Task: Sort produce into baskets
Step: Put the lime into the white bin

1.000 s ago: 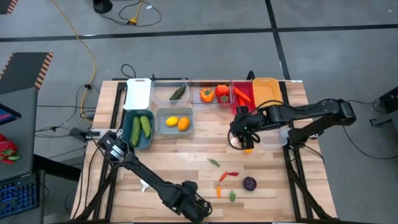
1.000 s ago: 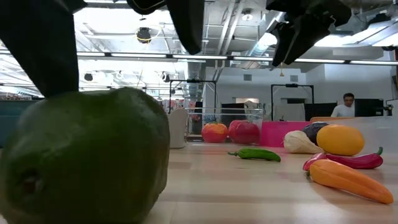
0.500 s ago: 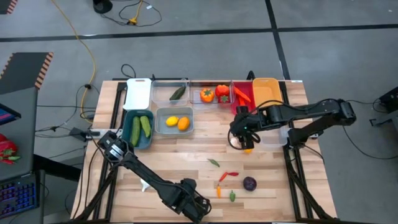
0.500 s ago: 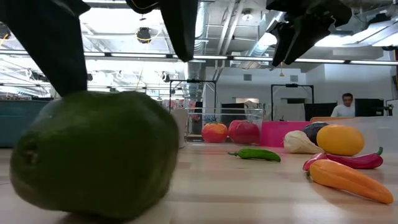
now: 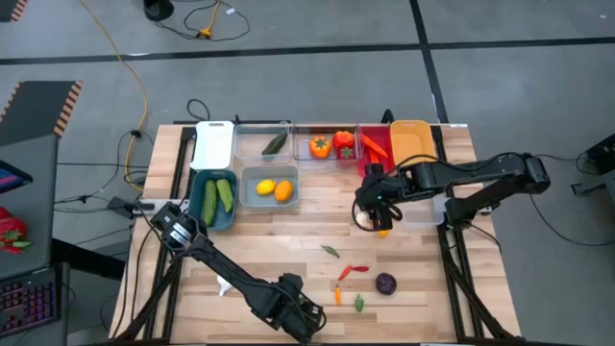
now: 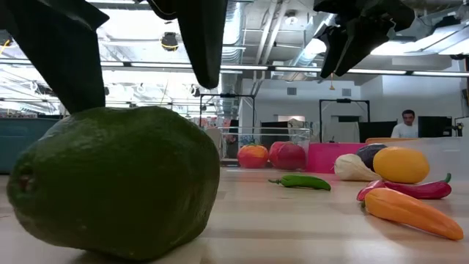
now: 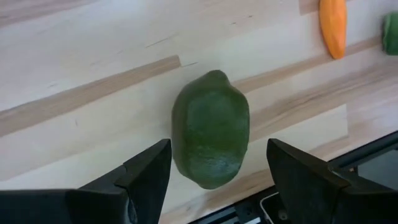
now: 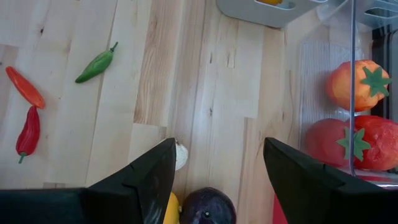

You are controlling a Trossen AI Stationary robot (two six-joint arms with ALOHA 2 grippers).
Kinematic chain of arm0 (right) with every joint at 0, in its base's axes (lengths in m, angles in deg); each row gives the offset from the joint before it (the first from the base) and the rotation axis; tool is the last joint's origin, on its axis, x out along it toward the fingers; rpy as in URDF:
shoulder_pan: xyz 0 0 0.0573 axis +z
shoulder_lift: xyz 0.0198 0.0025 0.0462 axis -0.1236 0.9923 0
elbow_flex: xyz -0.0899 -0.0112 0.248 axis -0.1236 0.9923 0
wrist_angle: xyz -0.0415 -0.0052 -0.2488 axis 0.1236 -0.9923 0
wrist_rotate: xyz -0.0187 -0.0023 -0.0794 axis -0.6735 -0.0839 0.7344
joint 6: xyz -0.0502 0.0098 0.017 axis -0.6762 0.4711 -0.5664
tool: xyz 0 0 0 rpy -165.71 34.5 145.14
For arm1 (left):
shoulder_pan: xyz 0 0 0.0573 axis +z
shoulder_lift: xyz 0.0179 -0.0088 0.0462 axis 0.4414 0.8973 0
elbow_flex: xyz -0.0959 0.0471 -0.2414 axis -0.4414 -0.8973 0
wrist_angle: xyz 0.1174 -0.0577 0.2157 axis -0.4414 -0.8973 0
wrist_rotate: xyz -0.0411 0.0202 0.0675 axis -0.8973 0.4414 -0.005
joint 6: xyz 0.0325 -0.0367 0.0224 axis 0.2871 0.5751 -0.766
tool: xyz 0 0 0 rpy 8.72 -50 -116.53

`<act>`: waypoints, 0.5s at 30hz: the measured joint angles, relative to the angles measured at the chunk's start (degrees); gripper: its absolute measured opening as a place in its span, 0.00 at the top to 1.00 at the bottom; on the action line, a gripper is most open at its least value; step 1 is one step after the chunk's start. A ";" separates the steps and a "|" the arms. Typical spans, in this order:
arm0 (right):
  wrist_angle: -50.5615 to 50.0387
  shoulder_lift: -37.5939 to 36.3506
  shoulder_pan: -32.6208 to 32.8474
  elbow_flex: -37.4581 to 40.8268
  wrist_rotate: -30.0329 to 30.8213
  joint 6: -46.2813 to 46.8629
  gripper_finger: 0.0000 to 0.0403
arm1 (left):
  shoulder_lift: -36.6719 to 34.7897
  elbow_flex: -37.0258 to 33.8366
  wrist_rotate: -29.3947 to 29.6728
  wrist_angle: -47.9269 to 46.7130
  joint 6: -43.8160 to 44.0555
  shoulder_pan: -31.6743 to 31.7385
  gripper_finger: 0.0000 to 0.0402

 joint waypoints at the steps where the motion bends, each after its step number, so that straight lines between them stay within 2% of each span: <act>1: 0.00 0.00 0.00 0.00 0.00 0.00 0.33 | 0.08 0.00 -0.22 -0.13 -0.42 0.00 0.37; 6: 0.00 0.00 0.00 0.00 -0.02 0.00 0.33 | 0.12 0.00 2.47 -0.18 -1.51 -0.15 0.37; 15: -0.04 0.00 0.00 -0.02 -0.02 0.00 0.33 | 0.21 -1.98 0.98 1.89 -2.92 -0.43 0.37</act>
